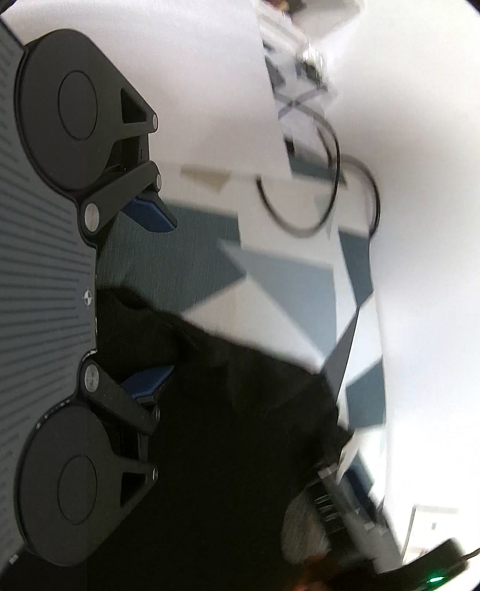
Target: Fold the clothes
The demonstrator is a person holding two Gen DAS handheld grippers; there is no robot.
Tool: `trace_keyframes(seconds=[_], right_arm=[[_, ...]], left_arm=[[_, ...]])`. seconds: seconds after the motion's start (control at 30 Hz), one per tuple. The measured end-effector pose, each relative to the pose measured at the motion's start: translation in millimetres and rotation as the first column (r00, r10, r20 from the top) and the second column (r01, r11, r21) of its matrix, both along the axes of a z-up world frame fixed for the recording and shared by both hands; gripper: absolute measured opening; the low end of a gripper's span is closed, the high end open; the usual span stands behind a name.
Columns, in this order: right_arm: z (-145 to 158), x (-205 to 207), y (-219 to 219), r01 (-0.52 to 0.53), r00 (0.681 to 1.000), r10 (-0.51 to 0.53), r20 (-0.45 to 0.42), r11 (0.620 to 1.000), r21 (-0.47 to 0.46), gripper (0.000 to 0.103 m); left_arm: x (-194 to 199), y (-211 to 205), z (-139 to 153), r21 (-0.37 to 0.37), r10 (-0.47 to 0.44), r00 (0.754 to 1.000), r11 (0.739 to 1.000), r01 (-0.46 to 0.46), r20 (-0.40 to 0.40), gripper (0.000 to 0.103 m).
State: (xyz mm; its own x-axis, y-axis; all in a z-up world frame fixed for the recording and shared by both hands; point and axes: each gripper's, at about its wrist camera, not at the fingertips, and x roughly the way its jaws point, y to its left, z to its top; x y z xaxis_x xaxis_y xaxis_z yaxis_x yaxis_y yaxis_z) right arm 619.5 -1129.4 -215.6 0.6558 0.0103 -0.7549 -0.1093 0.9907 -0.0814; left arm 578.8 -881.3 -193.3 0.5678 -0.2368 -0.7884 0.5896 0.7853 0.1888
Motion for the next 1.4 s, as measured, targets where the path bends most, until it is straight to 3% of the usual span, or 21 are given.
trace_keyframes(seconds=[0.1, 0.17, 0.27, 0.47, 0.63, 0.77, 0.93, 1.13, 1.2, 1.3, 1.33, 1.4], right_arm=[[-4.8, 8.9, -1.4, 0.098, 0.994, -0.100, 0.046, 0.995, 0.024, 0.080], [-5.0, 13.9, -9.2, 0.229, 0.971, -0.230, 0.071, 0.973, 0.018, 0.080], [8.7, 4.0, -22.4, 0.329, 0.936, -0.339, 0.092, 0.938, 0.107, 0.079], [48.4, -65.0, -55.4, 0.416, 0.867, -0.437, 0.239, 0.899, 0.136, 0.081], [55.4, -116.3, -102.1, 0.534, 0.818, -0.532, 0.219, 0.844, 0.058, 0.082], [43.4, -147.1, -123.8, 0.559, 0.820, -0.556, 0.135, 0.829, 0.016, 0.082], [15.4, -131.1, -114.0, 0.534, 0.846, -0.531, 0.057, 0.842, -0.076, 0.081], [-8.8, -93.3, -116.7, 0.579, 0.814, -0.577, 0.070, 0.793, -0.191, 0.080], [-11.1, -87.0, -130.8, 0.618, 0.784, -0.615, 0.089, 0.756, -0.214, 0.080], [-3.8, -91.4, -150.6, 0.683, 0.729, -0.680, 0.079, 0.716, -0.147, 0.080], [2.1, -97.5, -151.7, 0.688, 0.726, -0.683, 0.084, 0.719, -0.098, 0.080], [15.6, -111.8, -144.3, 0.660, 0.749, -0.654, 0.108, 0.751, -0.033, 0.081]], left_arm=[[10.2, 8.6, 0.3, -0.013, 0.044, 0.999, 0.999, -0.044, 0.006, 0.080], [13.6, 10.9, 1.5, -0.003, 0.079, 0.996, 0.997, -0.079, 0.035, 0.080], [18.0, 14.9, 6.9, -0.003, 0.130, 0.989, 0.992, -0.130, 0.065, 0.080], [16.4, 21.0, 25.1, -0.051, 0.174, 0.981, 0.984, -0.170, 0.090, 0.080], [-3.4, -3.8, 36.9, -0.102, 0.054, 0.995, 0.994, -0.046, 0.081, 0.080], [-33.9, -42.3, 33.8, -0.073, -0.123, 0.989, 0.989, 0.130, 0.085, 0.080], [-68.4, -76.1, 9.4, 0.013, -0.276, 0.960, 0.961, 0.276, 0.038, 0.080], [-66.6, -72.7, -13.1, 0.043, -0.219, 0.975, 0.974, 0.220, -0.030, 0.081], [-62.0, -63.8, -13.0, 0.029, -0.182, 0.983, 0.983, 0.183, -0.037, 0.081], [-56.7, -46.5, -1.3, 0.002, -0.122, 0.992, 0.992, 0.122, -0.035, 0.081], [-56.5, -37.8, 6.8, -0.013, -0.109, 0.994, 0.994, 0.109, -0.025, 0.081], [-56.5, -19.5, 23.1, -0.036, -0.082, 0.997, 0.996, 0.082, 0.002, 0.082]])
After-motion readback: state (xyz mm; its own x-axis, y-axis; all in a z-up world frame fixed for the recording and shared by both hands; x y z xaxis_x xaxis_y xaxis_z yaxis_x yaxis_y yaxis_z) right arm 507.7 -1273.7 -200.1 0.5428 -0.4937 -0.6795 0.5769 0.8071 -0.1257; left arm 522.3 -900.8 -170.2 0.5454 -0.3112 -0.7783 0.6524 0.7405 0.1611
